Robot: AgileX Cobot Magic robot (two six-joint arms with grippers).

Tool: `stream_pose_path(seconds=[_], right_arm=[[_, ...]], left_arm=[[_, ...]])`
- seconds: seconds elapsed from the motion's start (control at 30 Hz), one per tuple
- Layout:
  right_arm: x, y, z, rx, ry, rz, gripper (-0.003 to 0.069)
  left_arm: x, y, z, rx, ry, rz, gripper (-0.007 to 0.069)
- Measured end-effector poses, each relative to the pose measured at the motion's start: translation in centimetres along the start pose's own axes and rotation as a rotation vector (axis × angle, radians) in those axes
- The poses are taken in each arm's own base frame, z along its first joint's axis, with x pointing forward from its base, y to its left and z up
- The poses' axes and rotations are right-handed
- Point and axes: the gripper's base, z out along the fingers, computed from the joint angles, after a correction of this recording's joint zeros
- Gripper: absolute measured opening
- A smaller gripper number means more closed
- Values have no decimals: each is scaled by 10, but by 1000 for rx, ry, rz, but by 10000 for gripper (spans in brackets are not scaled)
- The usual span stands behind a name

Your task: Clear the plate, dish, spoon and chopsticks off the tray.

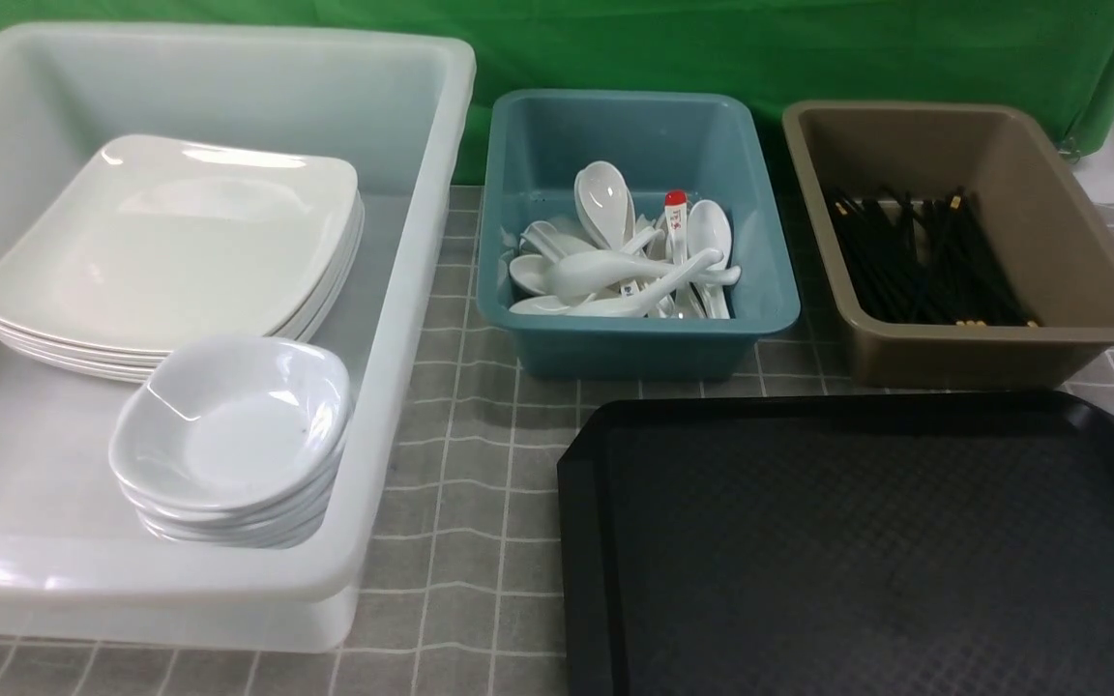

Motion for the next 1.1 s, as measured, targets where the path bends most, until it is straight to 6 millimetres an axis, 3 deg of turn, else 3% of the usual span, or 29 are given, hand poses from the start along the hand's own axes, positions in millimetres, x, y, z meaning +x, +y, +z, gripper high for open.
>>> stream_pose_path(seconds=[0.57, 0.97, 1.1], right_arm=[[2, 1, 0, -11, 5, -40, 235], [12, 6, 2, -68, 59, -69, 237], [28, 4, 1, -38, 141, -85, 237]], left_arm=[[0, 0, 0, 0, 3, 2, 4], [0, 0, 0, 0, 3, 3, 4], [0, 0, 0, 0, 3, 3, 4]])
